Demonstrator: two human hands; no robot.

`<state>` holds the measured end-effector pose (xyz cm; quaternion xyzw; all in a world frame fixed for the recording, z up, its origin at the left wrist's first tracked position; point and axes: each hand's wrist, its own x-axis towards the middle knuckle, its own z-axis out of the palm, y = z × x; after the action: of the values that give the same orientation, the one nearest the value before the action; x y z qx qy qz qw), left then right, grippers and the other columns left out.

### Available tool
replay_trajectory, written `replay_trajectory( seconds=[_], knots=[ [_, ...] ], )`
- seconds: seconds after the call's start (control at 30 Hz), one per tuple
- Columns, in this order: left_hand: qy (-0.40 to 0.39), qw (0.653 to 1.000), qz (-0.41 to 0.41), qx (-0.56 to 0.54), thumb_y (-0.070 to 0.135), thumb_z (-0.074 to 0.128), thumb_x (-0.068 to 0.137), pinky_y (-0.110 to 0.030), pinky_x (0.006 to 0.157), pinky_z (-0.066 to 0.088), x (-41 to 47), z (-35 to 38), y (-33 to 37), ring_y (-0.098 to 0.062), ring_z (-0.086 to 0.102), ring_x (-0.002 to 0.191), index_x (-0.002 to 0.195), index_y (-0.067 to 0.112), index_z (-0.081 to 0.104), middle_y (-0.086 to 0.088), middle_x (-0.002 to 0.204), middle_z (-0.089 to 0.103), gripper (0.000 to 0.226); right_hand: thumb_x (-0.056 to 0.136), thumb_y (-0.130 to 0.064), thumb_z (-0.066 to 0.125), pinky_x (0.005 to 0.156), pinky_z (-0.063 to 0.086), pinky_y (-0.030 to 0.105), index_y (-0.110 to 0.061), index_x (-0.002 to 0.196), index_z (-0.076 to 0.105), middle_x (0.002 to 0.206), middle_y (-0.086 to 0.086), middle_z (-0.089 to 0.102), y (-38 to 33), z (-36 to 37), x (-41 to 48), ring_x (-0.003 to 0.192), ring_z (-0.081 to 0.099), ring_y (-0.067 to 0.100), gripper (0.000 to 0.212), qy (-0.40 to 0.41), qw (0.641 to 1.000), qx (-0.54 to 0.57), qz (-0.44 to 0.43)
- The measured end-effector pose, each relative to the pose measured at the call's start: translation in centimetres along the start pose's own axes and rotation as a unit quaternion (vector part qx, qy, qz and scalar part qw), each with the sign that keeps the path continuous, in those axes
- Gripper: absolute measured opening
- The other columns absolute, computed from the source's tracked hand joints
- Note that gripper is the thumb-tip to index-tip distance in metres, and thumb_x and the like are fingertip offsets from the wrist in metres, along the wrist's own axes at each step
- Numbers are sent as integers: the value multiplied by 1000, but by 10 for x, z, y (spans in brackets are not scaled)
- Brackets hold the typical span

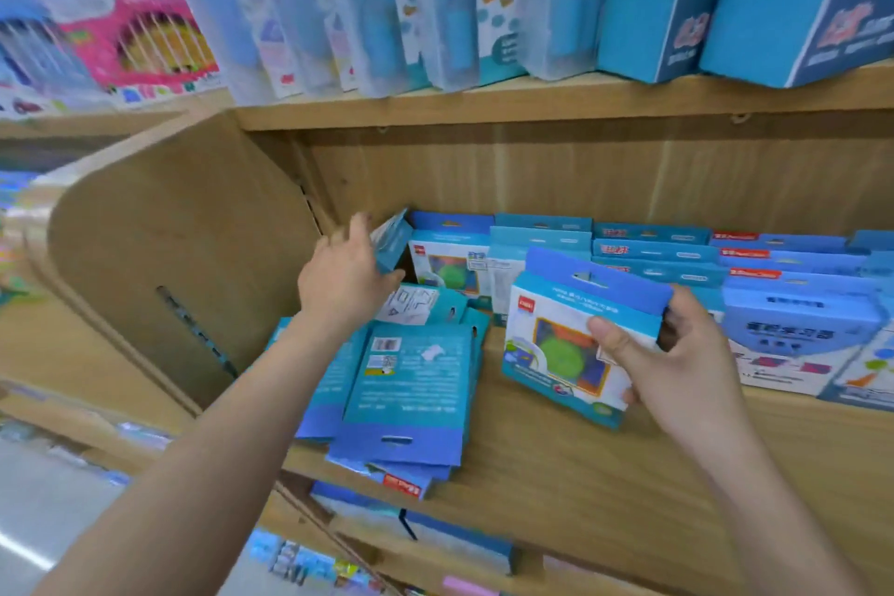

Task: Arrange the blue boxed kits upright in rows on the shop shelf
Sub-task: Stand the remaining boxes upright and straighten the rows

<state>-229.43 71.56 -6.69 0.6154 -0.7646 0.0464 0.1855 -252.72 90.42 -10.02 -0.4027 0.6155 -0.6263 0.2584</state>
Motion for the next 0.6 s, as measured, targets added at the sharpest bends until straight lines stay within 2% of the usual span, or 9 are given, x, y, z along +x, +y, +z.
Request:
replay_trajectory(
  seconds=[0.07,0.13,0.2,0.27,0.37,0.4,0.47,0.53,0.6],
  knots=[
    [-26,999,-1,22,46,69,77,-38,69,44,11,11,-7,-34,55,103,131,18,33,-12,112,60,71,76,-24,77,78,54,40,-27,94,61,93,-16,71,-3,14,3,88,66,11,24,24,998,-45,-28],
    [-28,999,5,38,40,65,80,-35,61,40,17,17,-15,-35,60,93,125,19,38,-12,103,64,56,76,-27,77,84,52,43,-31,95,58,94,-18,70,-9,24,5,90,65,8,27,31,997,-63,-35],
    [-5,999,9,30,33,60,82,-34,61,38,20,16,-21,-38,62,87,117,17,46,-14,97,67,41,75,-30,76,84,52,45,-37,96,50,93,-20,70,-15,31,5,89,66,7,34,31,995,-88,-38],
    [38,999,14,-5,33,60,83,-36,61,38,18,8,-24,-40,62,83,108,14,50,-15,93,67,32,76,-30,75,83,51,48,-47,101,41,93,-15,71,-25,35,3,89,66,14,45,21,992,-112,-54],
    [78,984,37,-159,32,66,83,-36,67,47,6,-15,-28,-30,65,85,110,17,54,-7,94,70,33,79,-35,70,80,50,49,-65,113,29,90,4,71,-41,34,2,84,65,27,62,-23,978,-183,-96],
    [74,967,42,-242,29,68,82,-34,70,51,0,-23,-29,-22,66,86,111,20,55,-1,96,70,33,81,-38,67,78,50,48,-67,117,28,91,10,69,-46,32,3,84,64,29,61,-44,970,-214,-105],
    [37,900,38,-433,20,71,82,-33,73,56,-14,-41,-24,-11,68,89,108,26,52,6,98,71,33,84,-40,61,77,47,43,-66,118,33,99,5,67,-53,28,8,88,59,26,51,-75,954,-262,-122],
    [-24,811,13,-585,10,67,85,-34,67,58,-24,-52,-17,-13,71,87,110,26,46,3,95,73,36,86,-41,56,78,43,39,-65,112,40,107,0,62,-58,24,13,92,55,23,39,-83,947,-280,-132],
    [-89,750,-1,-656,3,63,85,-32,60,57,-31,-57,-8,-16,71,84,122,27,40,1,96,73,49,85,-43,56,78,41,34,-62,104,47,107,-2,61,-58,16,15,89,55,23,28,-70,947,-284,-133]
  ],
)
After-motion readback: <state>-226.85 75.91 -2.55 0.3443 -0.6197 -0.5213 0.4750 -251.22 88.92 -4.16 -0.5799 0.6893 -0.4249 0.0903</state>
